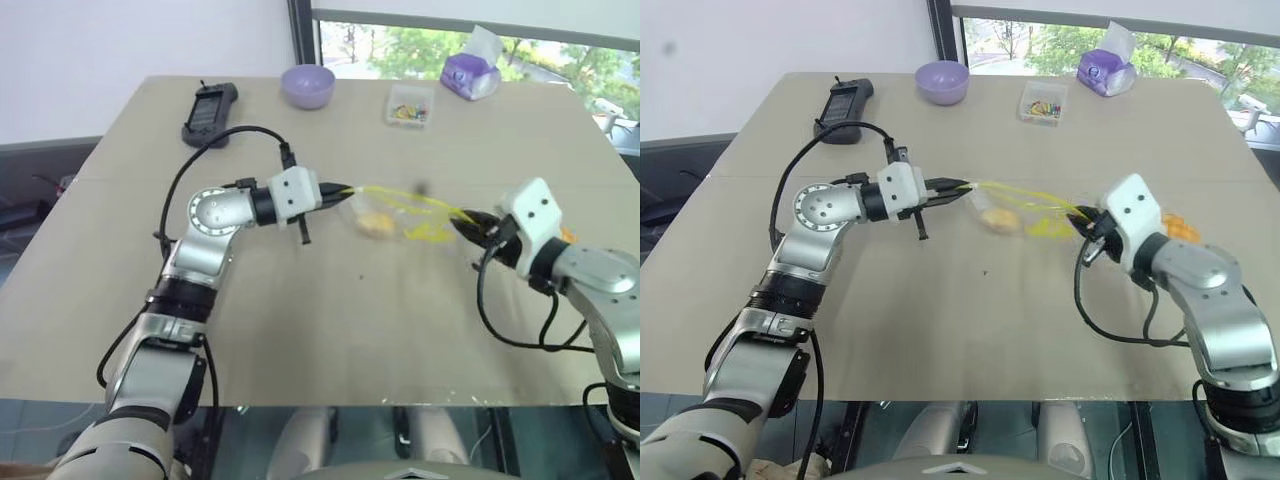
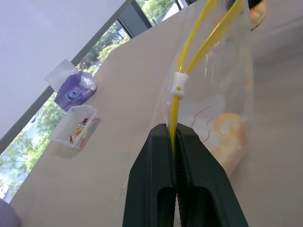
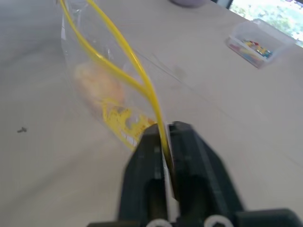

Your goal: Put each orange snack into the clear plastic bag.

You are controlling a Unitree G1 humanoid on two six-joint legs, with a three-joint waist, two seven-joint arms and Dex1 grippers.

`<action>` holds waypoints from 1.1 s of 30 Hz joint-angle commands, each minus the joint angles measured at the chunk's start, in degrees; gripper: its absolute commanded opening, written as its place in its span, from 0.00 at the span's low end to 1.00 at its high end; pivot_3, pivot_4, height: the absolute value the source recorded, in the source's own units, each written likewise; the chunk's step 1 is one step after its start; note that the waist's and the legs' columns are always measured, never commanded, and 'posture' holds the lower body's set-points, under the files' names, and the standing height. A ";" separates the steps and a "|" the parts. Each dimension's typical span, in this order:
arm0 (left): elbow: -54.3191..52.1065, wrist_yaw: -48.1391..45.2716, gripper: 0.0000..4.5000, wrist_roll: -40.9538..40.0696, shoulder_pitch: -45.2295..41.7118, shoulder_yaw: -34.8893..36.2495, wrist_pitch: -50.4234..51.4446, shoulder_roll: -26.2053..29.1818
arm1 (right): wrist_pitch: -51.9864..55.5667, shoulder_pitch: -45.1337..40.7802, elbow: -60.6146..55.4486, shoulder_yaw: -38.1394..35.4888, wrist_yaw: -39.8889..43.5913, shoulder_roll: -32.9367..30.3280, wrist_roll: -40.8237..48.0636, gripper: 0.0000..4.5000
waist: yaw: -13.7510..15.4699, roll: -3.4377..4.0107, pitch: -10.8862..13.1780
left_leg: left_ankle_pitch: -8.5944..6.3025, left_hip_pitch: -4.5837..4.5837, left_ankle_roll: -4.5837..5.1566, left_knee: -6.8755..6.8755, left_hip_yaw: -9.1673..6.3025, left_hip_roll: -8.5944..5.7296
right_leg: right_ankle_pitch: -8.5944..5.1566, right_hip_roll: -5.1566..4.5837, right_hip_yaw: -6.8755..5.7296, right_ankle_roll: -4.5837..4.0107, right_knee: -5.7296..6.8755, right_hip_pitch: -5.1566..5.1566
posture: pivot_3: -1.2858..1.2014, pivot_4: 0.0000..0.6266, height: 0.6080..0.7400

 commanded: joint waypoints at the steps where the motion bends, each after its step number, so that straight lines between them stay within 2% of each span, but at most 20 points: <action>1: 1.08 0.90 0.00 1.37 -2.61 -0.19 -2.55 -0.85 | -0.64 2.12 -3.75 -3.54 -0.78 -1.49 0.64 0.02 | 0.00 0.00 0.00 | 0.00 0.00 0.01 0.01 0.00 0.00 | 0.00 0.00 0.00 0.00 0.00 0.00 | 0.52 0.24 1.00; 4: 2.08 1.47 0.00 2.35 -3.54 -0.47 -3.11 -1.91 | -1.22 2.00 -2.92 -4.68 -1.04 -1.04 2.01 0.02 | -0.10 0.00 0.00 | 0.00 0.02 0.01 0.04 0.01 0.00 | 0.02 0.00 0.01 0.02 0.00 0.04 | 0.52 0.24 1.00; 7: 3.38 2.53 0.00 3.32 -4.51 -0.31 -3.31 -2.32 | -2.46 0.95 -2.02 -4.01 -1.19 -1.08 2.59 0.20 | -0.22 0.00 0.00 | 0.00 0.04 0.01 0.04 0.02 0.00 | 0.03 0.02 0.02 0.02 0.01 0.06 | 0.52 0.24 1.00; 8: 3.85 3.08 0.00 3.73 -4.82 -0.26 -3.36 -2.37 | -3.33 0.85 -1.61 -3.34 -1.59 -1.53 1.68 0.31 | -0.20 0.00 0.00 | 0.00 0.05 0.01 0.04 0.02 0.01 | 0.03 0.03 0.02 0.02 0.01 0.06 | 0.52 0.24 1.00; 9: 4.39 3.65 0.00 4.28 -5.17 -0.24 -3.73 -2.35 | -3.85 1.06 -1.18 -2.97 -1.34 -2.35 1.16 0.37 | -0.15 0.00 0.00 | 0.00 0.05 0.01 0.04 0.01 0.01 | 0.03 0.03 0.02 0.02 0.01 0.06 | 0.52 0.24 1.00; 11: 5.76 5.21 0.00 5.64 -5.96 -0.20 -4.29 -2.23 | -4.69 1.98 -0.77 -3.60 0.14 -4.10 1.45 0.37 | -0.05 0.00 0.00 | 0.00 0.04 0.01 0.04 0.01 0.01 | 0.03 0.03 0.01 0.02 0.00 0.06 | 0.52 0.24 1.00; 16: 9.47 9.47 0.00 9.10 -8.08 -0.27 -6.62 -1.86 | -1.78 -1.33 -1.87 -10.30 0.98 -3.72 9.49 0.37 | 0.05 -0.02 0.00 | -0.01 0.02 0.02 0.05 0.00 0.00 | 0.03 0.02 0.00 0.03 -0.03 0.07 | 0.52 0.24 1.00; 19: 11.06 10.65 0.00 10.32 -8.80 -0.74 -8.56 -1.80 | -0.06 -5.19 -1.19 -10.73 -0.72 -2.90 12.27 0.20 | -0.20 -0.02 0.00 | -0.01 0.04 0.03 0.05 0.04 0.00 | 0.05 0.02 0.04 0.05 -0.02 0.08 | 0.52 0.24 1.00; 21: 11.87 11.17 0.00 10.83 -9.08 -0.98 -9.58 -1.79 | 0.54 -8.58 -0.94 -8.25 -2.30 -1.90 12.72 0.01 | -0.18 -0.02 0.00 | -0.01 0.05 0.03 0.05 0.01 0.01 | 0.05 0.03 0.01 0.04 -0.02 0.08 | 0.52 0.24 1.00; 29: 11.40 12.06 0.00 11.17 -8.62 -1.21 -10.25 -2.51 | 0.06 -16.86 4.32 5.97 -7.53 2.34 7.04 0.01 | -0.06 -0.02 0.00 | 0.00 0.02 0.02 0.05 0.00 0.00 | 0.05 0.02 0.01 0.04 -0.02 0.05 | 0.52 0.24 1.00; 33: 10.58 12.06 0.00 11.01 -7.98 -1.14 -10.19 -2.54 | -0.61 -18.64 6.81 9.44 -8.35 3.55 5.08 0.01 | -0.11 -0.02 0.00 | -0.01 -0.02 0.03 0.06 0.00 -0.04 | 0.05 -0.02 0.00 0.04 -0.05 0.03 | 0.52 0.24 1.00</action>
